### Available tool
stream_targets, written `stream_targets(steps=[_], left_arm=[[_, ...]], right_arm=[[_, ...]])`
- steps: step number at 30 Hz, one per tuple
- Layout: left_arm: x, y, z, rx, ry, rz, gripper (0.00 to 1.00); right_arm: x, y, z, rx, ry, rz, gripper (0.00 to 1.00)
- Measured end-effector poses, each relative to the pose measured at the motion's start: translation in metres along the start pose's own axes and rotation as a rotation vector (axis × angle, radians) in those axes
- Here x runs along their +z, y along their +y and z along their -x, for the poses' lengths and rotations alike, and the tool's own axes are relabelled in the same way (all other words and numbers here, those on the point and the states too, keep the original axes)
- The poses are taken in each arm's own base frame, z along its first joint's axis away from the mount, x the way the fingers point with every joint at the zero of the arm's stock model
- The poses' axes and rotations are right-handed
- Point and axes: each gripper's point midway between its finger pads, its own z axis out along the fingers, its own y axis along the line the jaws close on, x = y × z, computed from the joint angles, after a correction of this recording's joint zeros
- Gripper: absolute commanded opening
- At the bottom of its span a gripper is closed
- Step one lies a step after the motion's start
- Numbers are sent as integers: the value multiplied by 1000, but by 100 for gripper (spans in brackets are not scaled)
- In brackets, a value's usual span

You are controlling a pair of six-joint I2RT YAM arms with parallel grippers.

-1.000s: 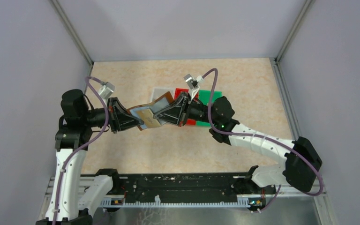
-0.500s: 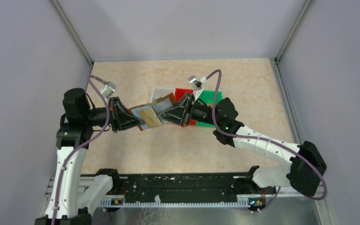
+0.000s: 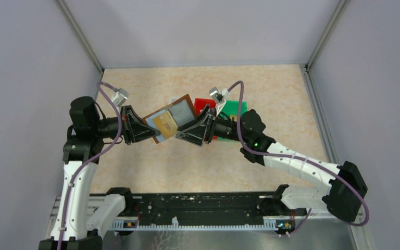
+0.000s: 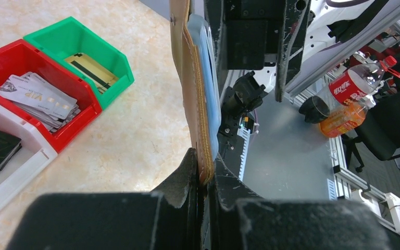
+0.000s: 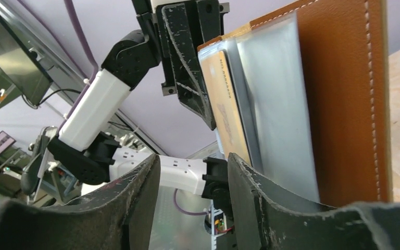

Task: Take the credit cards out of the card holder
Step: Remove the credit card from the card holder.

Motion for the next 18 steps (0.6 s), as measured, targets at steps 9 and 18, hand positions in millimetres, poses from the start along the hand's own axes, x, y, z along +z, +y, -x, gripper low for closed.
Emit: stream_targets(steps=[9,18], left_arm=[[-1,-10,-2,20,8,-51,0],[-1,-13,-2,20,11,-69,0]], right_arm=[[6,6,14,-68,43,-18,51],[17,13,23,-127,109,19,42]])
